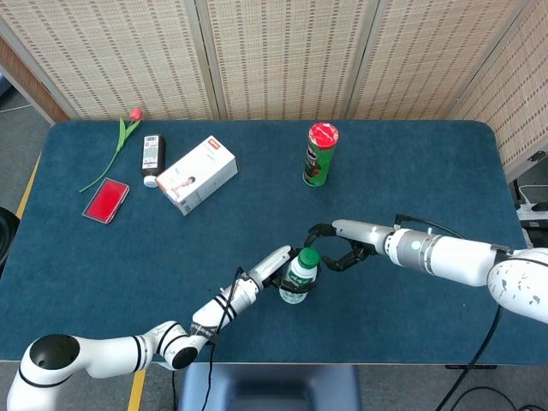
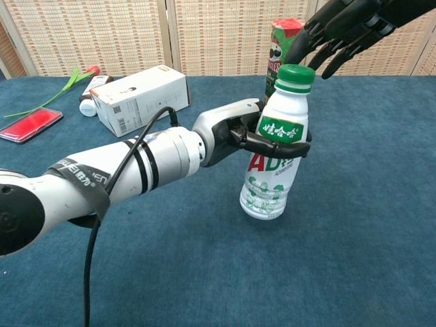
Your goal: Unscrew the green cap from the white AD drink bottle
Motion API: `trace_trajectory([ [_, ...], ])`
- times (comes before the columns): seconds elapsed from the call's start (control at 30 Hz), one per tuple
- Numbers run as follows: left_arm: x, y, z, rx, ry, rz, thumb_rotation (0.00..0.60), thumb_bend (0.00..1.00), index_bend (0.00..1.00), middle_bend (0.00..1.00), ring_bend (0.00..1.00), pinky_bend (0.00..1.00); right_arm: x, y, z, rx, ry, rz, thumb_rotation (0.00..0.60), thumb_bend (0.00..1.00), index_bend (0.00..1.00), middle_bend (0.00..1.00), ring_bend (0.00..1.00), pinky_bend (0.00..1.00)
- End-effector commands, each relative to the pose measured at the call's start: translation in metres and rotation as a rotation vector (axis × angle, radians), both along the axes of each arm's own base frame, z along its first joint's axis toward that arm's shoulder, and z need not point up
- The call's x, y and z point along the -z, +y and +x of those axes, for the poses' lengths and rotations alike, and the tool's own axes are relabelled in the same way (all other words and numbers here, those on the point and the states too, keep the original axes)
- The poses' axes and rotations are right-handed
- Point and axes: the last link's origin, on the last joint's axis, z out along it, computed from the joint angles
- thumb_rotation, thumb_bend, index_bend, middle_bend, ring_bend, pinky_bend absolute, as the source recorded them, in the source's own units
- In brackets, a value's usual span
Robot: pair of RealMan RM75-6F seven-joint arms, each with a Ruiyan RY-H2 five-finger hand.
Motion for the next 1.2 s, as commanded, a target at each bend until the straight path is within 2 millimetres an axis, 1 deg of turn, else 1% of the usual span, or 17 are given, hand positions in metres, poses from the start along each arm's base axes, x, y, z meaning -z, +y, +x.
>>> trace_trajectory([
  [0.03,0.000,-0.001,0.001,-0.001,-0.001,-0.001,0.600,0.83,0.74,0.88,0.44,0.61,0.000,-0.001,0.000,0.008,-0.024,0.014,0.433,0.52,0.21,0.00,0.00,0.00],
  [0.1,0.001,-0.001,0.001,-0.001,-0.004,0.000,0.600,0.83,0.74,0.88,0.44,0.61,0.000,-0.001,0.000,0.014,-0.041,0.025,0.434,0.52,0.21,0.00,0.00,0.00],
  [0.23,0.002,-0.004,0.003,0.006,-0.003,-0.009,0.600,0.83,0.74,0.88,0.51,0.62,0.001,-0.001,0.000,0.003,-0.044,0.047,0.434,0.52,0.22,0.00,0.00,0.00],
  [0.33,0.002,-0.005,0.003,0.015,-0.001,-0.007,0.600,0.83,0.74,0.88,0.51,0.64,0.002,0.000,0.002,-0.002,-0.045,0.054,0.434,0.52,0.23,0.00,0.00,0.00],
  [0.47,-0.001,-0.002,-0.001,0.014,0.008,-0.005,0.600,0.83,0.74,0.88,0.52,0.65,-0.001,0.003,0.003,-0.010,-0.046,0.066,0.433,0.52,0.28,0.00,0.00,0.00],
  [0.7,-0.001,0.001,-0.007,0.010,0.015,-0.004,0.600,0.84,0.74,0.88,0.52,0.65,-0.006,0.004,-0.001,-0.020,-0.019,0.057,0.434,0.52,0.38,0.00,0.00,0.00],
  [0.83,-0.002,0.002,-0.011,0.008,0.019,-0.001,0.600,0.84,0.74,0.88,0.53,0.65,-0.010,0.001,-0.002,-0.022,-0.018,0.030,0.434,0.52,0.40,0.00,0.00,0.00],
  [0.9,-0.002,0.003,-0.012,0.006,0.018,0.002,0.600,0.84,0.74,0.88,0.53,0.66,-0.012,-0.002,-0.003,-0.036,-0.029,-0.018,0.432,0.52,0.36,0.00,0.00,0.00],
  [0.93,-0.002,0.003,-0.012,0.007,0.019,0.003,0.600,0.84,0.74,0.88,0.53,0.66,-0.012,-0.002,-0.005,-0.043,-0.030,-0.038,0.427,0.52,0.31,0.00,0.00,0.00],
  [1.03,-0.003,0.002,-0.012,0.014,0.023,0.003,0.600,0.84,0.74,0.88,0.53,0.66,-0.012,-0.003,-0.008,-0.056,-0.033,-0.087,0.422,0.52,0.21,0.00,0.00,0.00],
  [1.2,-0.002,0.003,-0.010,0.016,0.027,0.000,0.600,0.84,0.74,0.88,0.53,0.66,-0.011,-0.001,-0.014,-0.066,0.022,-0.081,0.422,0.52,0.18,0.00,0.00,0.00],
])
